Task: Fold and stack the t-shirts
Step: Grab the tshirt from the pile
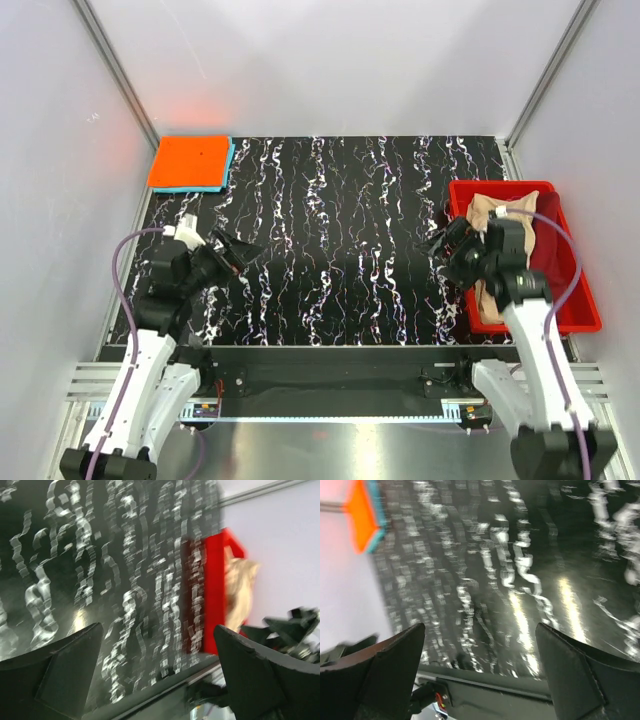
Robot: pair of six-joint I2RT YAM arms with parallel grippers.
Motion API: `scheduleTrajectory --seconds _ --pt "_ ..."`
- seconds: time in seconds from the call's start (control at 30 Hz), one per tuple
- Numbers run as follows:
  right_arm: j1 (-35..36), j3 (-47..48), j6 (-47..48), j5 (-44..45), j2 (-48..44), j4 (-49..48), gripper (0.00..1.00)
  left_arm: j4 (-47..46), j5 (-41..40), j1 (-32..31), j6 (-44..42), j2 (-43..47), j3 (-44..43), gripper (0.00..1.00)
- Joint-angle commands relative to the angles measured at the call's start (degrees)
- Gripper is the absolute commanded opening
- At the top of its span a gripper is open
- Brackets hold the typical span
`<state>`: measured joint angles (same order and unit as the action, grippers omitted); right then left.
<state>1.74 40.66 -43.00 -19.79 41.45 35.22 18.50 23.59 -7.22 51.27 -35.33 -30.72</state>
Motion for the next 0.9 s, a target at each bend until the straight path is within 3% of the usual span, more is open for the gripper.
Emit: scheduleTrajectory --seconds 0.0,0.13,0.23,0.33,0.47,0.6,0.63,0.77,0.8,0.87 --pt "-0.2 12.1 5.0 10.5 9.7 15.6 1.00 9.6 -4.7 -0.1 -6.9 3.1 -6.6 0.99" --pt "-0.2 22.6 7.4 18.6 18.0 22.3 1.00 16.2 -9.4 -0.1 -10.1 1.9 -11.3 0.99" --pt "-0.4 28.4 1.9 30.5 20.7 27.3 1.00 19.7 -9.4 -0.1 -11.5 1.1 -12.2 0.99" --pt "-1.0 31.2 5.1 32.0 23.1 26.2 1.00 23.4 -14.3 -0.1 -10.9 2.9 -13.3 0.99" --pt "-3.7 34.5 3.5 34.2 28.8 28.1 0.96 29.4 -19.6 -0.2 -16.2 2.7 -16.7 0.99" --pt "-8.8 36.6 3.8 33.9 34.7 28.6 0.79 28.7 -12.7 -0.4 -20.6 4.0 -17.0 0.99" --pt "-9.6 36.7 4.7 34.4 36.4 27.0 0.65 28.1 -11.0 -0.6 -21.5 4.6 -16.8 0.99" --pt "-14.5 39.3 7.9 36.1 41.9 25.2 0.48 25.2 -0.9 -1.6 -28.3 5.6 -17.0 0.99" --pt "-15.0 40.0 9.6 37.4 43.0 24.8 0.46 24.5 3.6 -1.8 -30.1 6.0 -17.4 0.99" --pt "-16.5 42.6 10.4 40.6 45.9 25.5 0.46 22.6 7.3 -2.9 -33.3 5.8 -17.3 0.88"
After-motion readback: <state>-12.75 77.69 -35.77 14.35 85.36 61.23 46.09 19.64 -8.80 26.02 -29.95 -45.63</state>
